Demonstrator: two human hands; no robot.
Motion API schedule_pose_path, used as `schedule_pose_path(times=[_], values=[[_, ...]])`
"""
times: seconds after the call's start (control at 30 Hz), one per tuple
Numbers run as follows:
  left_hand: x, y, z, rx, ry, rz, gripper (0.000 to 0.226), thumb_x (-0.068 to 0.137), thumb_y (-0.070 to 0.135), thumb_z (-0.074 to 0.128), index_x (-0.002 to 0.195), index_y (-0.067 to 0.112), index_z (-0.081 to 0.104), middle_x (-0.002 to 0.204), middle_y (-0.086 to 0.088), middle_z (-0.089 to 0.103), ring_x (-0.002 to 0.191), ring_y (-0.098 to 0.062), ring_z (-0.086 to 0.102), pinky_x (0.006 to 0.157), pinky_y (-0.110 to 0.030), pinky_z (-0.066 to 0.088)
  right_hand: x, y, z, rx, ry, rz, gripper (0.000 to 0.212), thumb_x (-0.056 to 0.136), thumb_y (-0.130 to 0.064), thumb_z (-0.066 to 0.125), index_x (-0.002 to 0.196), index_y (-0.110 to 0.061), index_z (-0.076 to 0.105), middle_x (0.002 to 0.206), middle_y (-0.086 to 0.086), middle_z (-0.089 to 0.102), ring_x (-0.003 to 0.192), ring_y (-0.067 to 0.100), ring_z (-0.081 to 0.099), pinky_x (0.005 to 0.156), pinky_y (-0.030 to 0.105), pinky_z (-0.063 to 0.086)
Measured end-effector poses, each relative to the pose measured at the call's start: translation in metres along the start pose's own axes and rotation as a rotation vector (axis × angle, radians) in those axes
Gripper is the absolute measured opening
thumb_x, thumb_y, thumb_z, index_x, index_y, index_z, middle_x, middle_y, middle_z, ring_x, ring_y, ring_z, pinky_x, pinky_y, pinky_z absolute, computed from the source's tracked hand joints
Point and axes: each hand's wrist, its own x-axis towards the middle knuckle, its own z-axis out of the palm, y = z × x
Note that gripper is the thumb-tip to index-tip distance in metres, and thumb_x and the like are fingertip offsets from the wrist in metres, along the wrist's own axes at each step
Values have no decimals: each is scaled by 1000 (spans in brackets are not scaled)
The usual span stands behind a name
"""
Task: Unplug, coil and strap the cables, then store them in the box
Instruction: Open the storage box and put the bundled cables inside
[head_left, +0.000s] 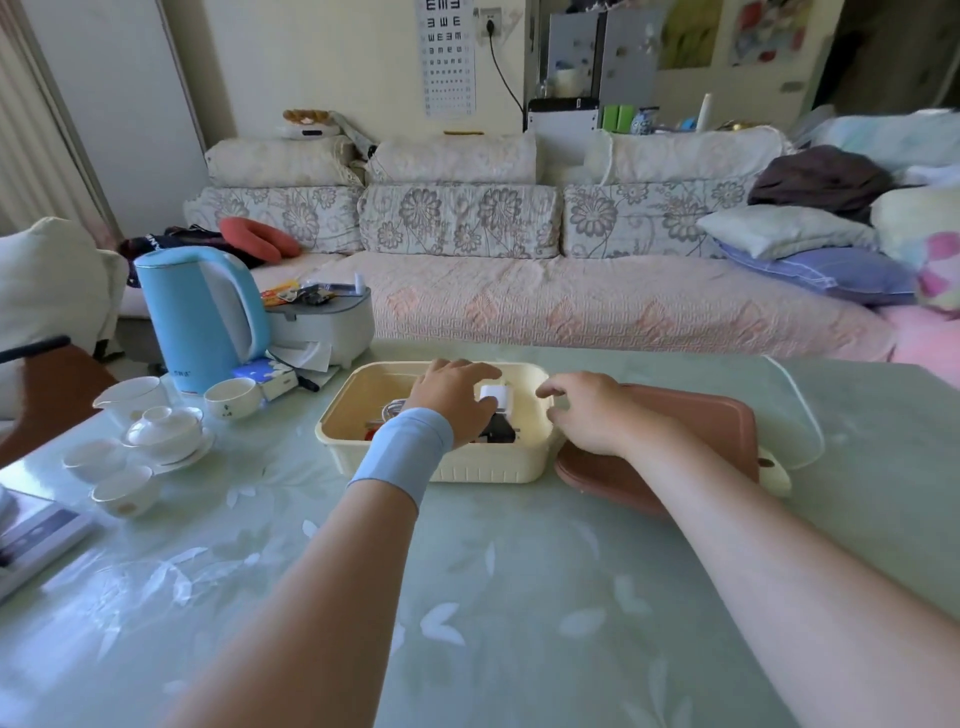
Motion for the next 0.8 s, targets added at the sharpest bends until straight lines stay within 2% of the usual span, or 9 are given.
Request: schedule_pose_path(times=[0.1, 0.2, 0.27, 0.33, 0.43, 0.53, 0.6, 0.67, 0.8], values=[[-11, 34, 2, -33, -23, 51, 47, 91, 25, 55, 136, 34, 48, 136, 7, 52, 131, -17, 36, 110, -36, 32, -34, 12, -14, -140, -122, 66, 63, 82, -45, 65, 140, -30, 48, 145, 2, 48, 133, 24, 44, 106, 35, 38], [-26, 66, 9, -26, -87, 108, 55, 89, 23, 56, 141, 32, 41, 135, 9, 54, 132, -17, 36, 109, -36, 33, -67, 28, -12, -348, -288, 111, 100, 70, -59, 74, 153, -32, 26, 159, 3, 27, 148, 27, 20, 118, 48, 18], [-35, 85, 18, 16, -180, 130, 55, 89, 25, 54, 141, 32, 41, 137, 7, 52, 135, -19, 33, 110, -37, 32, -86, 41, -8, -429, -355, 132, 101, 75, -50, 73, 156, -29, 17, 163, 5, 18, 150, 27, 15, 119, 48, 16], [-42, 101, 30, 106, -268, 168, 50, 90, 26, 50, 139, 31, 44, 138, 3, 50, 134, -22, 34, 110, -38, 32, -102, 49, -6, -464, -340, 116, 80, 87, -29, 63, 155, -25, 21, 161, 7, 22, 147, 28, 25, 117, 45, 27], [-50, 116, 42, 187, -356, 202, 54, 89, 23, 50, 142, 31, 40, 144, 2, 44, 136, -22, 33, 110, -39, 33, -114, 57, -9, -472, -138, 11, 52, 90, -3, 44, 140, -18, 45, 137, 6, 50, 128, 30, 50, 100, 43, 46], [-52, 128, 42, 224, -210, 272, 54, 89, 24, 54, 141, 33, 40, 144, 5, 43, 134, -20, 35, 107, -37, 33, -115, 53, -24, -516, 100, -43, 41, 87, 1, 47, 124, -15, 52, 116, 2, 60, 110, 28, 60, 87, 38, 49], [-48, 132, 36, 223, -35, 299, 48, 92, 27, 54, 138, 33, 44, 143, 7, 47, 131, -19, 38, 106, -36, 31, -115, 44, -32, -601, 295, -105, 38, 80, -1, 58, 116, -15, 55, 102, 0, 65, 95, 24, 66, 65, 31, 45], [-42, 128, 26, 212, 123, 349, 37, 95, 31, 51, 131, 36, 53, 133, 9, 57, 120, -21, 48, 100, -35, 36, -113, 38, -36, -680, 468, -146, 35, 63, -5, 74, 95, -17, 65, 74, -4, 65, 65, 18, 66, 44, 21, 21], [-38, 105, 6, 139, 370, 493, 27, 85, 9, 67, 107, 25, 71, 99, 4, 71, 93, -28, 63, 74, -34, 51, -98, 46, -32, -409, 709, -296, 26, 71, -4, 77, 93, -11, 65, 75, 4, 66, 63, 28, 64, 47, 31, 46]])
